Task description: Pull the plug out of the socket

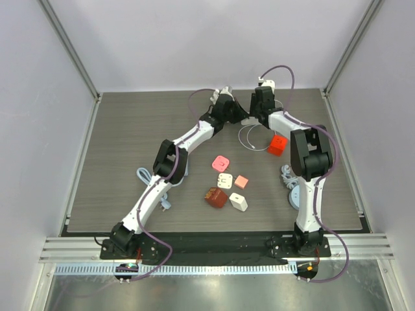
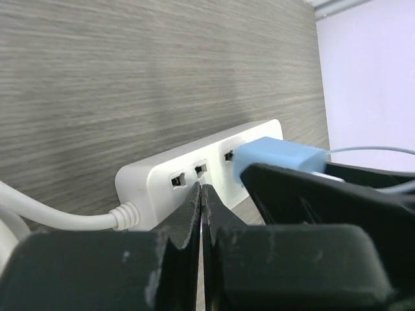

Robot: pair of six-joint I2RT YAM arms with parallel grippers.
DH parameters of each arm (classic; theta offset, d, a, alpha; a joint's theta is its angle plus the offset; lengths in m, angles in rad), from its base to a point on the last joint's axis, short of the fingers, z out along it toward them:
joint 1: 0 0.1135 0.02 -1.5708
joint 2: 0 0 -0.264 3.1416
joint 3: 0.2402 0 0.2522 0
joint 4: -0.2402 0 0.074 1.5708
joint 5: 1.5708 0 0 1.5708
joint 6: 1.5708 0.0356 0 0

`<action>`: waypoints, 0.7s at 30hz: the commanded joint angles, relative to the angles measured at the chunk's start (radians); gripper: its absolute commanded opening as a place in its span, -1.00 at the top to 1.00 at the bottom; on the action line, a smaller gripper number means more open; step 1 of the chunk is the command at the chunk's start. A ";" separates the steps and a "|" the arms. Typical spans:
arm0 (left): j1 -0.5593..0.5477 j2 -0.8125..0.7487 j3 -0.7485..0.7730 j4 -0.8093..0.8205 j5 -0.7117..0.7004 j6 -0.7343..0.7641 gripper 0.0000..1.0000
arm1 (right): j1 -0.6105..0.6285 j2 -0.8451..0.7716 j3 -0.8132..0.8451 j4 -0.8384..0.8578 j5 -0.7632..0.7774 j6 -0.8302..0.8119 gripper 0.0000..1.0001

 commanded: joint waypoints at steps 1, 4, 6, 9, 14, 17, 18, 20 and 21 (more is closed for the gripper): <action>-0.014 0.046 -0.001 -0.106 -0.003 0.017 1.00 | 0.093 -0.089 0.068 0.075 -0.037 -0.048 0.98; -0.012 0.049 0.001 -0.105 -0.005 0.012 1.00 | 0.097 -0.126 0.040 0.082 -0.037 -0.060 0.98; -0.008 0.051 0.001 -0.100 0.000 0.006 1.00 | 0.094 -0.150 0.025 0.085 -0.040 -0.046 0.97; -0.002 0.055 -0.002 -0.086 0.014 -0.003 1.00 | 0.078 -0.156 0.048 0.042 -0.063 0.009 0.98; -0.002 0.014 -0.060 0.007 0.046 0.038 1.00 | 0.074 -0.175 0.043 0.039 -0.041 -0.003 0.98; 0.003 -0.073 -0.203 0.160 0.099 0.043 1.00 | 0.066 -0.195 0.034 0.039 -0.040 -0.015 0.98; 0.003 -0.095 -0.223 0.179 0.104 0.053 0.98 | 0.064 -0.202 0.028 0.039 -0.040 -0.018 0.98; 0.005 -0.171 -0.283 0.202 0.123 0.111 0.89 | 0.063 -0.231 0.020 0.039 -0.038 -0.020 0.98; 0.005 -0.205 -0.307 0.208 0.120 0.133 0.75 | 0.063 -0.241 0.014 0.038 -0.044 -0.022 0.98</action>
